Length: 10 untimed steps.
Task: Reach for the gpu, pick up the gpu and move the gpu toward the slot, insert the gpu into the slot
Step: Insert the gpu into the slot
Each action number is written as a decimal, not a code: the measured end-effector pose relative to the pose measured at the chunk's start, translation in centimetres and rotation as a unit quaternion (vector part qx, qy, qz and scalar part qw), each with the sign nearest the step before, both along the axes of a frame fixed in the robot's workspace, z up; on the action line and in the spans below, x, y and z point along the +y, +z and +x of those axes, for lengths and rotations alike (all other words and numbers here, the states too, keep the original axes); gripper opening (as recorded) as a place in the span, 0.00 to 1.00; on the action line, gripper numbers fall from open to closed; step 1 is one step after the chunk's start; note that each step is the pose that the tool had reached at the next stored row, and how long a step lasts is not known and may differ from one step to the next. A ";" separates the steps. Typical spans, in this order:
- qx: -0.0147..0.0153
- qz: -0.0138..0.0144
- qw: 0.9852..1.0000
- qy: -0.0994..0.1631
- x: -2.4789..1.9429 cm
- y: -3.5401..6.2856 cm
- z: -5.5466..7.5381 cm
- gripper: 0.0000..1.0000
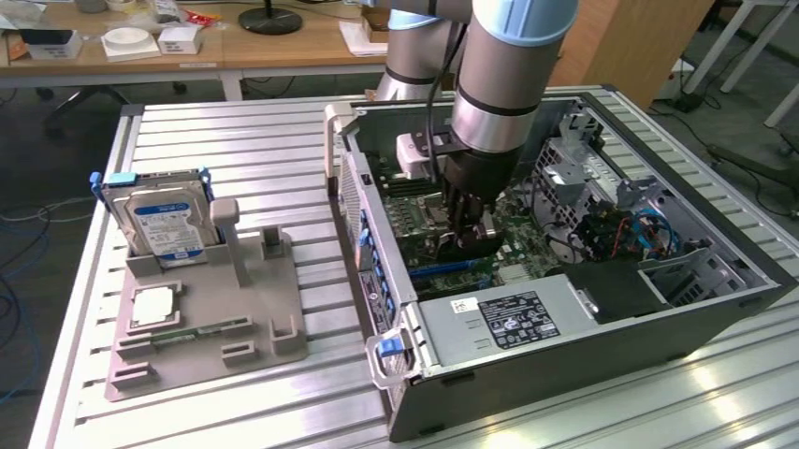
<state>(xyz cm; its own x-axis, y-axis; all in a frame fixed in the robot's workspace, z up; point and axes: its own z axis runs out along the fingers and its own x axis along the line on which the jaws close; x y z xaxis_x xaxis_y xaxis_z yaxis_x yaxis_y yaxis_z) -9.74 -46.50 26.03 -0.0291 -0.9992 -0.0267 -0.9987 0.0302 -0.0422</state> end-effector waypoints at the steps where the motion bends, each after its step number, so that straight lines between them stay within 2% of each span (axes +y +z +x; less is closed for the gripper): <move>1: 0.000 0.000 1.000 0.000 0.00 -0.04 0.0 0.26; 10: 0.000 0.000 1.000 0.000 0.00 -0.17 0.0 0.26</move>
<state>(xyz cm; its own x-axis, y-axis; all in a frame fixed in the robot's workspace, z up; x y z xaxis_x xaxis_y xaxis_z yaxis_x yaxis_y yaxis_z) -9.74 -46.50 25.86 -0.0291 -0.9992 -0.0272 -0.9986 0.0302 -0.0425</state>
